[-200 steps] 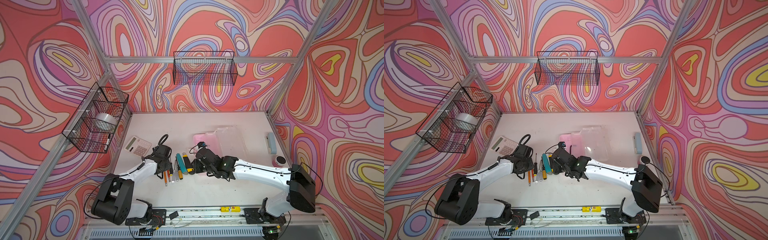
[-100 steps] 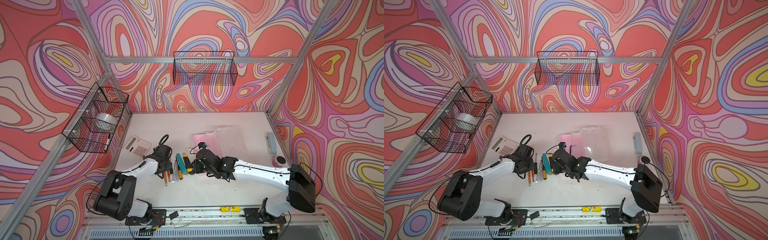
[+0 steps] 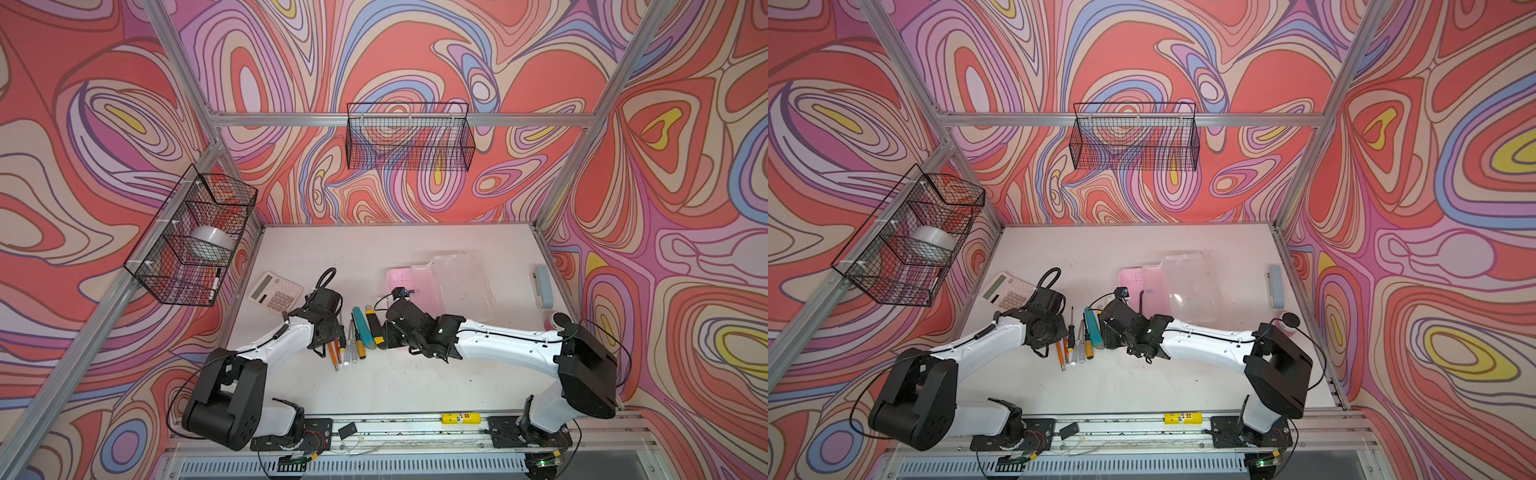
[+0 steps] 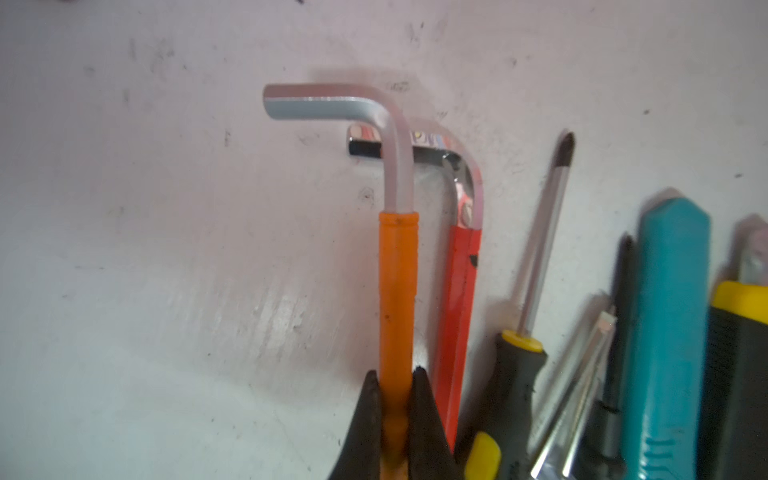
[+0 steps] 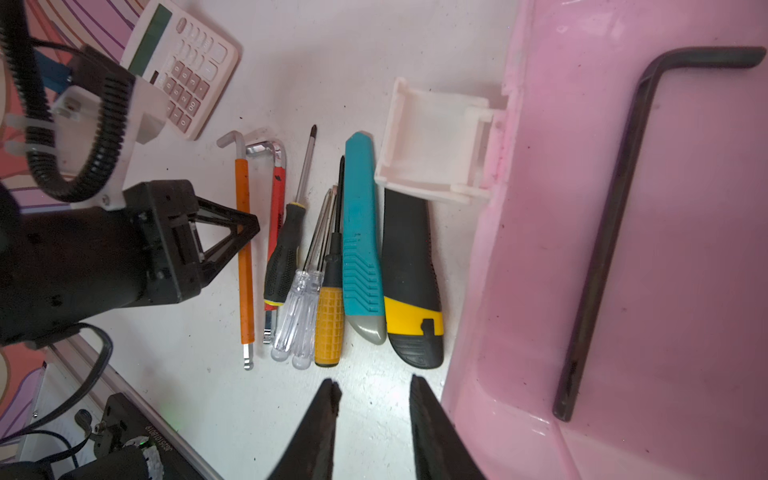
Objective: Pack the tool kit
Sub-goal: 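Lift the orange-handled hex key with the left gripper over the box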
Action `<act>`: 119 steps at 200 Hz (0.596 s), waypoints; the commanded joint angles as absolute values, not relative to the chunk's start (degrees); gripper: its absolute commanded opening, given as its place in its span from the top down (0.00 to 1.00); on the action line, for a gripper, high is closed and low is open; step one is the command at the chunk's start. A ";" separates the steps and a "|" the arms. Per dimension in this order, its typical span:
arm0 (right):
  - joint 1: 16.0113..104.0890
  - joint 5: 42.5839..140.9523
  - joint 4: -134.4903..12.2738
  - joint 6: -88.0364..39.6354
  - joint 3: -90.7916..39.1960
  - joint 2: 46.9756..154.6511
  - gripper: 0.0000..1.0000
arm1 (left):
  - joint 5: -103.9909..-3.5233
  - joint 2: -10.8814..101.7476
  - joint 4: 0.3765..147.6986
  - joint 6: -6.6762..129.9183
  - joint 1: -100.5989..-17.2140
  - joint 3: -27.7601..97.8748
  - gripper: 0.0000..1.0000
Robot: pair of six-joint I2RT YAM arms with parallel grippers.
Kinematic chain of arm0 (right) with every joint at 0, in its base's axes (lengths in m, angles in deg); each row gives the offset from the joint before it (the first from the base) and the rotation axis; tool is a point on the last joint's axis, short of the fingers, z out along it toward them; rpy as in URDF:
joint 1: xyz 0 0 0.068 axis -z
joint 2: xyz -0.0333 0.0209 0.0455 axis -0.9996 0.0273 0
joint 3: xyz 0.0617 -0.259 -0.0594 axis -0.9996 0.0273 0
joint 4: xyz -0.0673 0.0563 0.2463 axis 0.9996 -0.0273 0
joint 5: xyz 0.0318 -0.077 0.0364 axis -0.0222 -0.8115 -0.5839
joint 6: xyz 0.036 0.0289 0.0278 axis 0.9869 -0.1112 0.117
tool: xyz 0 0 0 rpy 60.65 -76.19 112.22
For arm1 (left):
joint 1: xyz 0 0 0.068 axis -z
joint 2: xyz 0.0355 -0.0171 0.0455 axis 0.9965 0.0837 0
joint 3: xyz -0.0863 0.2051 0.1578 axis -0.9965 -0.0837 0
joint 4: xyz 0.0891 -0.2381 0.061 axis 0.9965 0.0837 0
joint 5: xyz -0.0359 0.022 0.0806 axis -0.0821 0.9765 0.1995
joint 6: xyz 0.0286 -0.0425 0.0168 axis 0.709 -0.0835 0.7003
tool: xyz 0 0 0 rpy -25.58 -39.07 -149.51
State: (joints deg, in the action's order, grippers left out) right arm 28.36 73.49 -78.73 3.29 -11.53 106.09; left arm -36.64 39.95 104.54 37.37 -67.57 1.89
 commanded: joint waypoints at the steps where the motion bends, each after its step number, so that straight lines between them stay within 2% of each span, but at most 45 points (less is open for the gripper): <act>1: 28.77 73.17 -76.34 2.74 -12.44 108.16 0.68 | -36.87 34.25 108.35 37.56 -67.85 5.23 1.00; 35: 29.94 72.89 -74.95 2.23 -12.32 106.45 0.67 | -41.29 27.71 111.43 37.18 -67.04 9.40 1.00; 61: 32.97 71.41 -77.02 1.34 -11.73 102.34 0.67 | -43.15 25.78 110.96 35.08 -62.10 13.34 1.00; 84: 36.15 69.93 -79.22 0.46 -10.23 97.78 0.67 | -42.11 27.89 108.93 34.07 -55.72 17.61 1.00; 119: 38.91 67.23 -82.45 -1.22 -8.09 91.68 0.67 | -45.68 36.41 99.86 32.35 -51.43 20.93 1.00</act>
State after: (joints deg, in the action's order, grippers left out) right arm 37.82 70.23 -78.86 0.73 -10.13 95.01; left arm -43.63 30.60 105.48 34.46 -53.34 17.89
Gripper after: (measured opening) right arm 0.334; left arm 0.081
